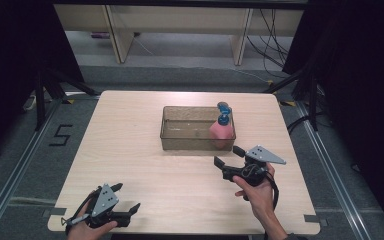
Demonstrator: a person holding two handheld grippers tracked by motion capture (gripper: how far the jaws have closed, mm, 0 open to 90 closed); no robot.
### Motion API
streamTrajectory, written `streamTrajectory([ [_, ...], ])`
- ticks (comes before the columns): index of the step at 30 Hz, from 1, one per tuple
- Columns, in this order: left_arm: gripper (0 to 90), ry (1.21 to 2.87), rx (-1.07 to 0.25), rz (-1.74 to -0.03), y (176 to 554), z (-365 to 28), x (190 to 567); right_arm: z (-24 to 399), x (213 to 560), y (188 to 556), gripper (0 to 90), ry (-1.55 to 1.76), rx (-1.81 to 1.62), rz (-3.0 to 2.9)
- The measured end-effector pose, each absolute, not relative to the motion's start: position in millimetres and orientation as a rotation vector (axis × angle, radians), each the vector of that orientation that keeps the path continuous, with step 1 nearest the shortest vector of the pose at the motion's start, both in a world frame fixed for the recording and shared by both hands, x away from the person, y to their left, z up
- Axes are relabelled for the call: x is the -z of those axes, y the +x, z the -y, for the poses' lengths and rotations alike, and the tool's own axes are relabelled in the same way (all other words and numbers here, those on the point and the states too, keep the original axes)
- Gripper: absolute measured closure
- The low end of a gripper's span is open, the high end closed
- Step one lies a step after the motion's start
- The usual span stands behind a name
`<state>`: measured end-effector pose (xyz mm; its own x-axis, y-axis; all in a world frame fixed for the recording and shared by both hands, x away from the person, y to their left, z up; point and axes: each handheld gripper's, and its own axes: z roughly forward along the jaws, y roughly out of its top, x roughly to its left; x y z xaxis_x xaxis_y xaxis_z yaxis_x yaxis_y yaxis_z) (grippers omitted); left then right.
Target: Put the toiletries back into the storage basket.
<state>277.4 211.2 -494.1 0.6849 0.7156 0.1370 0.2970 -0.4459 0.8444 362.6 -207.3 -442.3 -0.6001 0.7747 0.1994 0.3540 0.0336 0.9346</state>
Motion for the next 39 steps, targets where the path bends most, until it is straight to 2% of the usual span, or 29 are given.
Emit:
streamTrajectory([
  [39, 14.6, 2.024, -0.617, -0.794, 276, -211, 494, 209, 452, 338, 15.6, 1.168, -1.625, -2.003],
])
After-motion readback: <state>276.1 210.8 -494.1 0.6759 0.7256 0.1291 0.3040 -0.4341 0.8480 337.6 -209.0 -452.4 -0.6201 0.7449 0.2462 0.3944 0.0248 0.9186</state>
